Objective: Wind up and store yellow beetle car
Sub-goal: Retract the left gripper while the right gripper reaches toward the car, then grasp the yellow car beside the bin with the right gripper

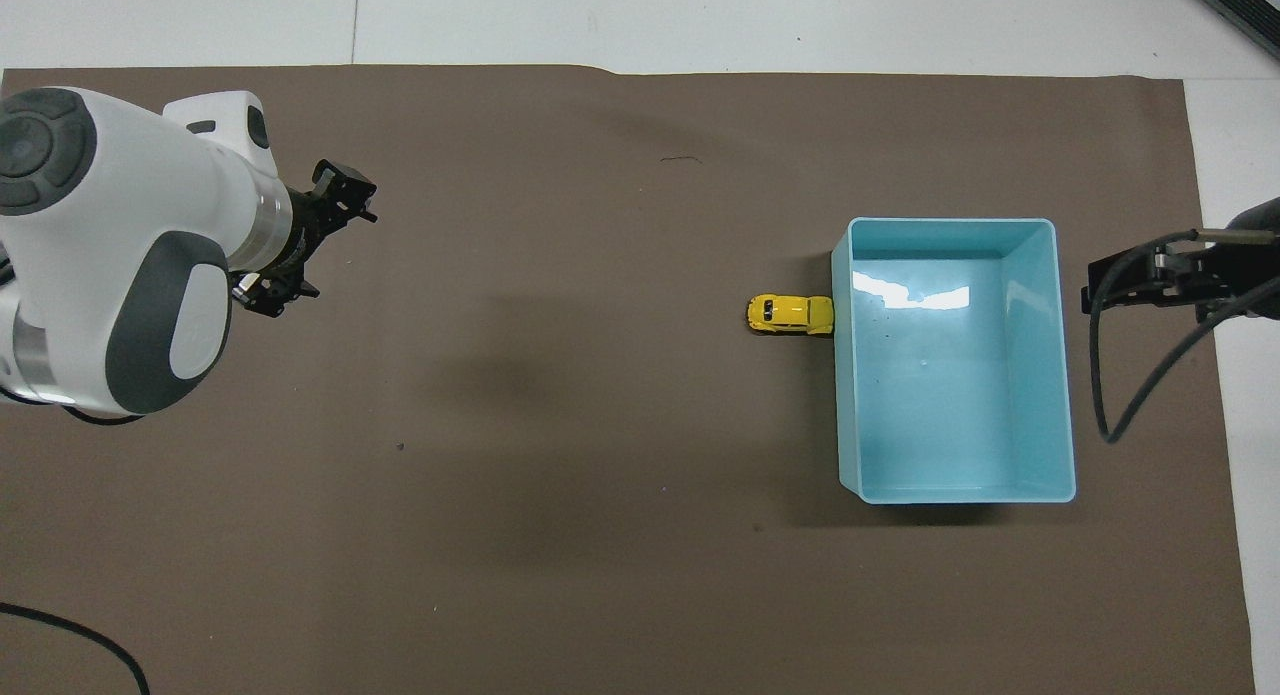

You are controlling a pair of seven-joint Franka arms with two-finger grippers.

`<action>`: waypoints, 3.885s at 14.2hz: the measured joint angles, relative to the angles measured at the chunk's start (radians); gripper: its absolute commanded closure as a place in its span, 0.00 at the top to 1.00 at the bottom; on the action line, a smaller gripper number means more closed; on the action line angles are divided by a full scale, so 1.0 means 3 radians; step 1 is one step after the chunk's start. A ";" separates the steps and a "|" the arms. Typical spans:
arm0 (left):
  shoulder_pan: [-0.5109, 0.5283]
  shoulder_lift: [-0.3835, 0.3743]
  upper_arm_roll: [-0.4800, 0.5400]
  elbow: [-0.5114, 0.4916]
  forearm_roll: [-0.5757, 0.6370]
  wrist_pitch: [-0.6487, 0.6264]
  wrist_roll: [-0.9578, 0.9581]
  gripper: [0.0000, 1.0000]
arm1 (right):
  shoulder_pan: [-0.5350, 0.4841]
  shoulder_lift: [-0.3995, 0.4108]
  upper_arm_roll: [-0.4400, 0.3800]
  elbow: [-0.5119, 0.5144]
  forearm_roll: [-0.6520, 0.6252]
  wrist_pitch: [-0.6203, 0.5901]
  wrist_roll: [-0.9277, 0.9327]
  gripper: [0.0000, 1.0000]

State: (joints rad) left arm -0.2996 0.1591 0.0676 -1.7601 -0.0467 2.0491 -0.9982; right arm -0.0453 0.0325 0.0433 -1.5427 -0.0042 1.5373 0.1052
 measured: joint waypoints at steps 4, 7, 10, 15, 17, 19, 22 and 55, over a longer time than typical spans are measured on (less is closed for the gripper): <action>0.0191 -0.0101 0.0003 -0.0001 0.0000 -0.0375 0.1113 1.00 | 0.0045 0.0092 0.0025 0.0060 0.0000 0.0005 0.0000 1.00; 0.0312 -0.0174 0.0005 -0.0005 0.0000 -0.0548 0.1794 1.00 | 0.0175 0.0271 0.0035 0.0145 0.0000 0.0043 0.0199 1.00; 0.0463 -0.0233 0.0006 -0.0013 0.0000 -0.0636 0.2439 1.00 | 0.0260 0.0421 0.0036 0.0196 -0.0001 0.0126 0.0606 1.00; 0.0627 -0.0371 0.0007 -0.0013 0.0000 -0.0799 0.3260 1.00 | 0.0519 0.0550 0.0038 0.0219 -0.0031 0.0295 0.1693 1.00; 0.0628 -0.0441 0.0003 -0.0009 0.0005 -0.0842 0.3385 1.00 | 0.0646 0.0593 0.0039 0.0219 -0.0080 0.0429 0.2200 1.00; 0.0628 -0.0532 -0.0003 0.0012 0.0028 -0.0935 0.3415 1.00 | 0.0738 0.0641 0.0040 0.0219 -0.0096 0.0515 0.2669 1.00; 0.0628 -0.0690 -0.0005 0.0141 0.0046 -0.1244 0.3426 1.00 | 0.0832 0.0741 0.0040 0.0219 -0.0150 0.0601 0.3336 1.00; 0.0628 -0.1004 -0.0004 0.0303 0.0053 -0.1823 0.3407 1.00 | 0.1349 0.1203 0.0043 -0.0812 -0.0795 0.2088 0.6432 0.00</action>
State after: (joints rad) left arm -0.1112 -0.1421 0.0663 -1.6693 -0.0308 1.5022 0.0240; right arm 0.3593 0.3934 0.0561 -1.7863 -0.2427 2.1638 2.0349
